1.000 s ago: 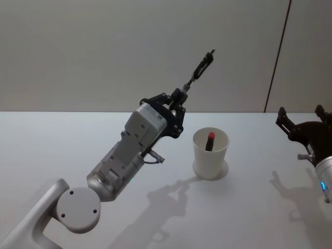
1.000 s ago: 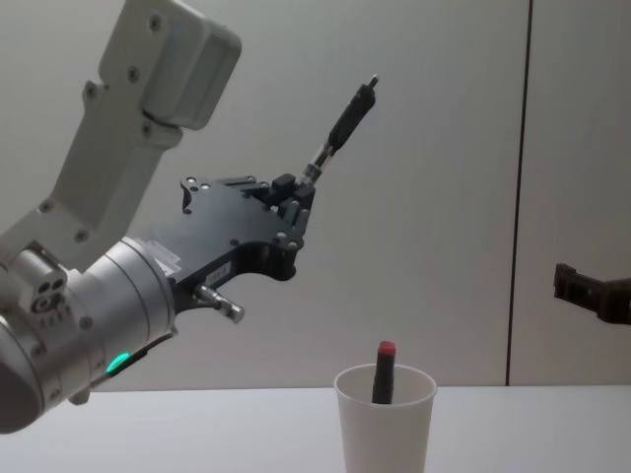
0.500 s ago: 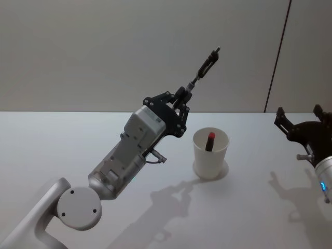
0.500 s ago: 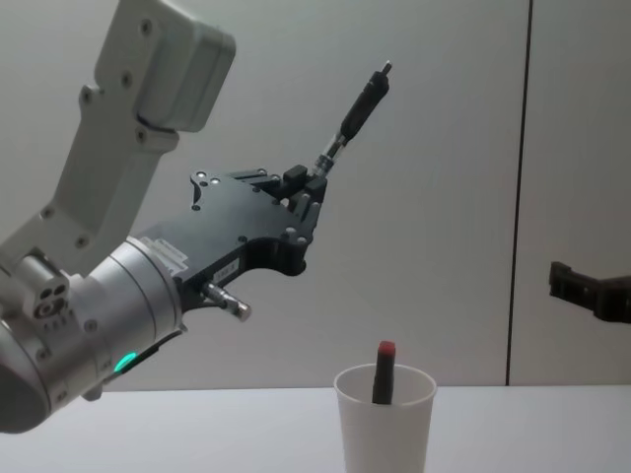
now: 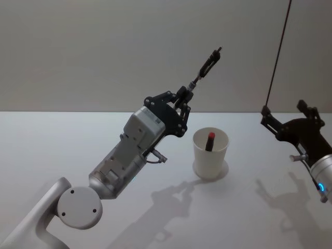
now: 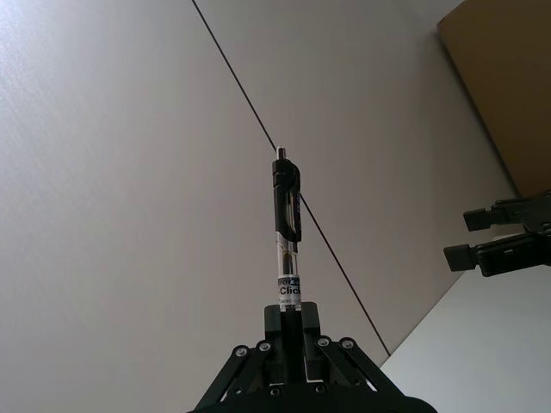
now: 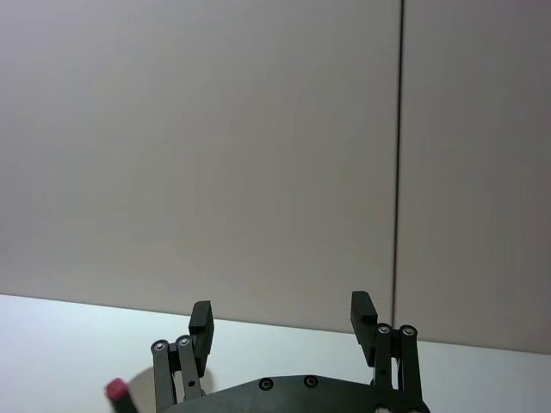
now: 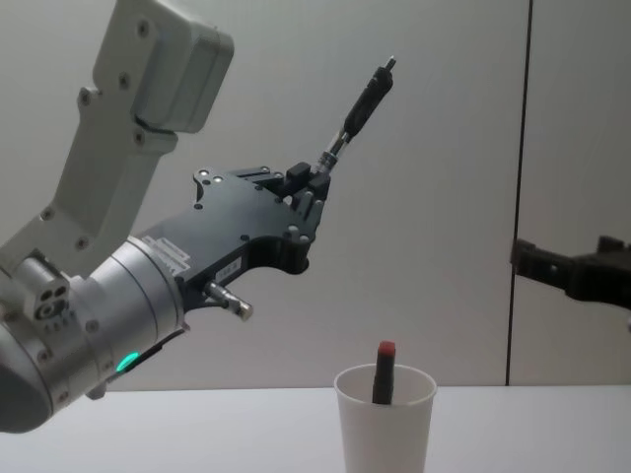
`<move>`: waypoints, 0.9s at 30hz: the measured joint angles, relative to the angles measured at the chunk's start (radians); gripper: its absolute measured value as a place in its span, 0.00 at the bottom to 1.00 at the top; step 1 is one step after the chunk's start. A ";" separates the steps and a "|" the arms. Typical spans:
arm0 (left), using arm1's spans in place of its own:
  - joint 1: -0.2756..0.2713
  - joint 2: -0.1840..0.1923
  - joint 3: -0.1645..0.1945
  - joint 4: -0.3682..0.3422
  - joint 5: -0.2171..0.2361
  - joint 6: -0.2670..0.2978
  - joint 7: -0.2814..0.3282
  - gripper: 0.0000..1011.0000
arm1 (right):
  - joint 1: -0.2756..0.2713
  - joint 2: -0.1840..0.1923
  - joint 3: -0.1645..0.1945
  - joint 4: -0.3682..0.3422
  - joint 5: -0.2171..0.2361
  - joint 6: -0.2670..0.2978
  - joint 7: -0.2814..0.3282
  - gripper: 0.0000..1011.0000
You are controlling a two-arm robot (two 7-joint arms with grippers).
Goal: Place the pen into the pen holder.
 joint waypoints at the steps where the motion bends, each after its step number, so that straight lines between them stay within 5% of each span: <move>1: 0.000 0.000 0.000 0.001 0.000 -0.002 -0.001 0.13 | -0.001 0.001 0.000 -0.004 0.004 0.002 0.009 0.99; 16: -0.002 -0.001 0.000 0.004 -0.001 -0.008 -0.003 0.13 | 0.005 0.013 -0.003 -0.072 0.116 0.066 0.196 0.99; 27: -0.002 -0.002 0.000 0.005 -0.001 -0.010 -0.004 0.13 | 0.036 0.019 -0.011 -0.089 0.159 0.111 0.321 0.99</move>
